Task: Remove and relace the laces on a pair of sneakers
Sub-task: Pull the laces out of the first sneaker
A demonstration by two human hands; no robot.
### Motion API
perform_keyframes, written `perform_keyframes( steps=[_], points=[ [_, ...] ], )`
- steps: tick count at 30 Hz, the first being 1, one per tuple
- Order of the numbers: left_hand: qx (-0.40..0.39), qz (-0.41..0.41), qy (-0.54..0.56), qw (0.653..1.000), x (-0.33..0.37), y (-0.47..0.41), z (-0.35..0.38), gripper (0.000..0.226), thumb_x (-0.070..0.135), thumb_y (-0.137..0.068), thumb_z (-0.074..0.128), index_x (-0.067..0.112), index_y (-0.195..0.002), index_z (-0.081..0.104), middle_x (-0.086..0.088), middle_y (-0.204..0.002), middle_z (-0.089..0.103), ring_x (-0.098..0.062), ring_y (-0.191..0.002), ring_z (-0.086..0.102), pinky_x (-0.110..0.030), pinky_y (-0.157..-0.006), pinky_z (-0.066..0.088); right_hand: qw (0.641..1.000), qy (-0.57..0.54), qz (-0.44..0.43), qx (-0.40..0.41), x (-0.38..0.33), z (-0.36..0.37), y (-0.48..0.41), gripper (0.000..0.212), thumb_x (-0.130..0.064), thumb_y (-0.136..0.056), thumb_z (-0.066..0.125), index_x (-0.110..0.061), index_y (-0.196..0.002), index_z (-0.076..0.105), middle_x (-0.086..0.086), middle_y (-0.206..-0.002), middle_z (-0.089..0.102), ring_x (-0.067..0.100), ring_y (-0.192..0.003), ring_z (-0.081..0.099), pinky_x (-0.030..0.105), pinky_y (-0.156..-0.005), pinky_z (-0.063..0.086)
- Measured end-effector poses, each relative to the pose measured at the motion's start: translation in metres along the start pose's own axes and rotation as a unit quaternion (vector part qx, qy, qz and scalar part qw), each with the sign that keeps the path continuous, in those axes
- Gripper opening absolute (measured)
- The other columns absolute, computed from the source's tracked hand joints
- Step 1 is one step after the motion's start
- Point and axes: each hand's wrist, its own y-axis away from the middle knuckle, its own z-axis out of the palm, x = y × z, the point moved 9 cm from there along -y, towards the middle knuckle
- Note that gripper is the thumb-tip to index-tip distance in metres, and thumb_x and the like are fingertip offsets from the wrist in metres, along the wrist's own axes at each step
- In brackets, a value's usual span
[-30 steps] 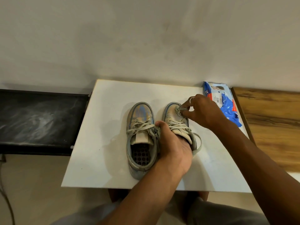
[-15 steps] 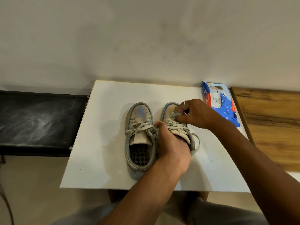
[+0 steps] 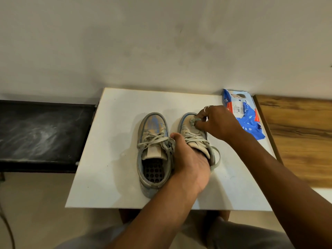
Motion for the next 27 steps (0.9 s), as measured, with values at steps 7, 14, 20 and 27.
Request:
perform_keyframes(
  steps=[7,14,20,27],
  points=[
    [0.012,0.006,0.002,1.0,0.003,0.0,-0.002,0.066,0.062,-0.096,0.036,0.011,-0.132,0.058,-0.011,-0.126,0.065,-0.022,-0.121,0.059,-0.037,-0.111,0.039,0.986,-0.108,-0.038,-0.121,-0.019,0.011,0.011,0.009,-0.018,-0.083,0.077,-0.023,-0.079,0.071,-0.012,-0.079,0.066,0.002,-0.07,0.06,0.015,-0.063,0.044],
    [0.011,0.006,0.001,1.0,0.002,-0.002,-0.004,0.067,0.064,-0.095,0.036,0.013,-0.132,0.059,-0.012,-0.126,0.065,-0.025,-0.119,0.061,-0.04,-0.111,0.039,0.998,0.044,0.003,0.049,-0.007,-0.008,0.002,0.015,-0.036,-0.085,0.069,-0.023,-0.091,0.074,-0.004,-0.088,0.069,0.016,-0.081,0.062,0.037,-0.071,0.055],
    [0.013,0.005,-0.009,1.0,0.003,0.002,-0.001,0.067,0.064,-0.096,0.032,0.013,-0.13,0.06,-0.009,-0.124,0.066,-0.021,-0.12,0.06,-0.037,-0.111,0.038,0.995,-0.071,0.002,-0.077,-0.01,0.004,0.005,0.009,-0.025,-0.081,0.077,-0.017,-0.085,0.076,-0.007,-0.078,0.07,0.005,-0.07,0.062,0.022,-0.064,0.051],
    [0.015,0.004,-0.008,1.0,0.002,0.001,-0.002,0.066,0.064,-0.096,0.033,0.015,-0.129,0.061,-0.009,-0.123,0.067,-0.022,-0.12,0.06,-0.036,-0.11,0.04,0.998,-0.008,0.008,-0.054,-0.008,0.001,0.003,0.015,-0.031,-0.082,0.074,-0.018,-0.087,0.075,-0.005,-0.078,0.069,0.012,-0.072,0.062,0.028,-0.066,0.054]
  ],
)
